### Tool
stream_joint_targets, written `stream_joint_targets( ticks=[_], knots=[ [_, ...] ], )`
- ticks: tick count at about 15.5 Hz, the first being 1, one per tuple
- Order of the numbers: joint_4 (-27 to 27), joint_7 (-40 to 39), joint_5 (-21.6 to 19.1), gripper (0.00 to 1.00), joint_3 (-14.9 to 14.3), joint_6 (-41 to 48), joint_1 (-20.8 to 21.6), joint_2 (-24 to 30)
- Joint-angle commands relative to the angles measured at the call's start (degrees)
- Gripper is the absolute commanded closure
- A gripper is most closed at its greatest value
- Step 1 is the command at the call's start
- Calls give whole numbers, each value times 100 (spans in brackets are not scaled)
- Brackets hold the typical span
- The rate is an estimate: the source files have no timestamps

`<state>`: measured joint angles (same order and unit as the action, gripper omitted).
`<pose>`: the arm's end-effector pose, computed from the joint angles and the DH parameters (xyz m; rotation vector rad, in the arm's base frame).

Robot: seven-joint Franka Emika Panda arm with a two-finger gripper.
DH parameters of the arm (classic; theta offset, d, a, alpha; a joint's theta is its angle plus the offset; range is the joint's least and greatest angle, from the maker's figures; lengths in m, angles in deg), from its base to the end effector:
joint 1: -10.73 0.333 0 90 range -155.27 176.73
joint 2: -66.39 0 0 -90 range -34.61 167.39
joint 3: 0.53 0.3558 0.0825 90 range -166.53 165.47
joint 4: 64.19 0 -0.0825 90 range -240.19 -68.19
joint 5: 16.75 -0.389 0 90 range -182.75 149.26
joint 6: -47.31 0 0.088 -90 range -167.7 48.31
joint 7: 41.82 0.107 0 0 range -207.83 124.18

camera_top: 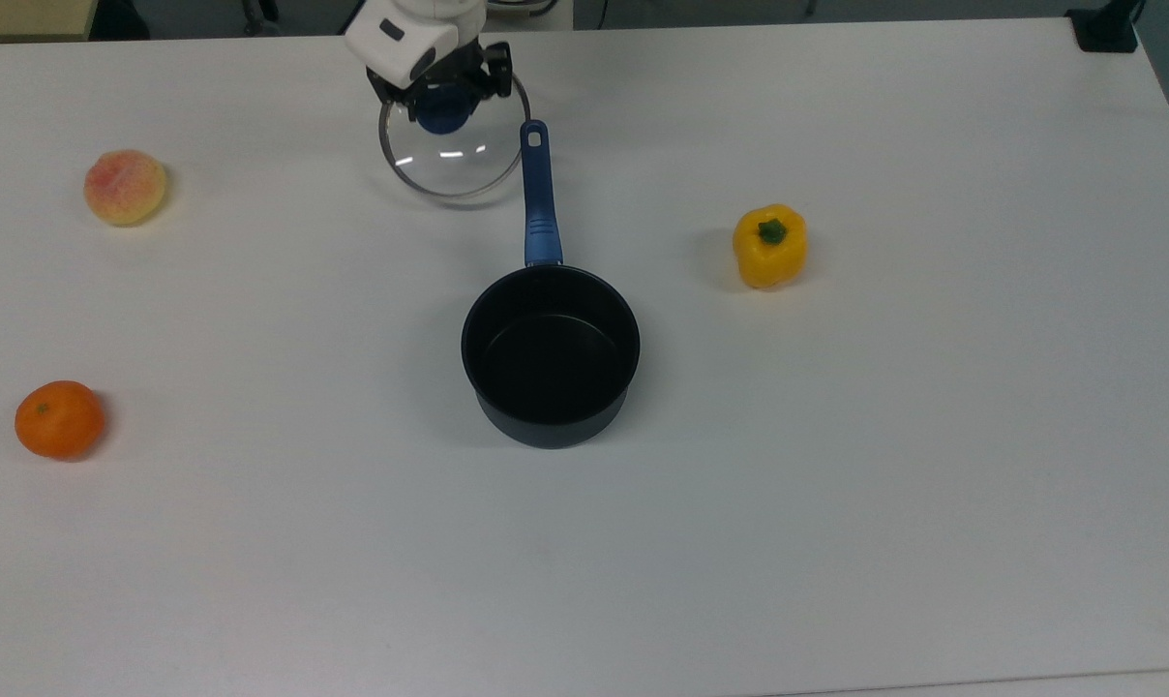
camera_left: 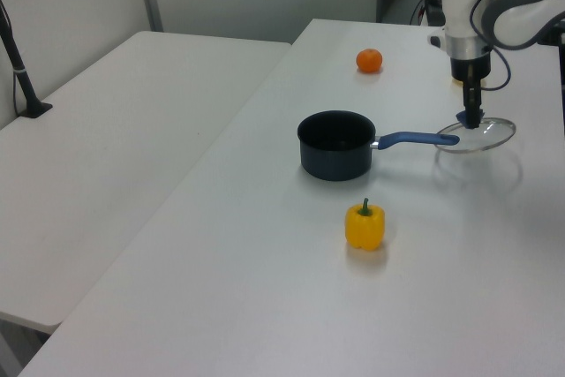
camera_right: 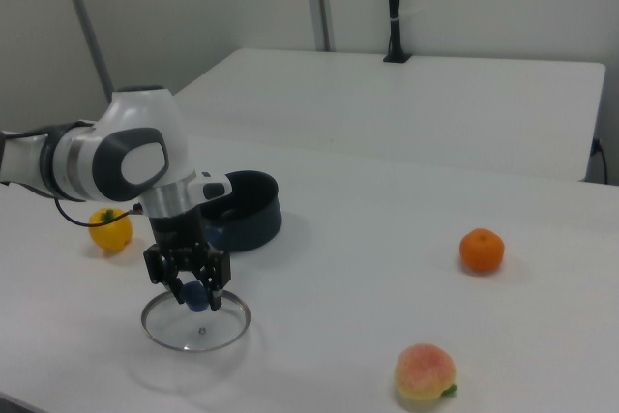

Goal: Open lid
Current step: 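Carry the lid beside the saucepan handle and lower it onto the table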

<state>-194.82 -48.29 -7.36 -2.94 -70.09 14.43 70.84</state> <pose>0.4885 0.0019 0.4124 2.9845 0.3335 -0.2392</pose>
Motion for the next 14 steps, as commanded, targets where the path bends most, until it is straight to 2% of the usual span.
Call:
stream_joint_targets(
  ticks=[1, 8, 9, 11, 12, 13, 14],
  knots=[
    [-111, 444, 221, 100, -5, -502, 87, -181],
    [-94, 787, 257, 99, 118, -1066, 105, -471],
    [-85, 840, 257, 93, 136, -1083, 105, -497],
    [-85, 858, 239, 52, 136, -1040, 87, -497],
    [-76, 858, 239, 40, 136, -1014, 70, -497],
    [-67, 849, 239, 36, 136, -1005, 52, -497],
    [-59, 858, 239, 25, 136, -987, 52, -489]
  ],
)
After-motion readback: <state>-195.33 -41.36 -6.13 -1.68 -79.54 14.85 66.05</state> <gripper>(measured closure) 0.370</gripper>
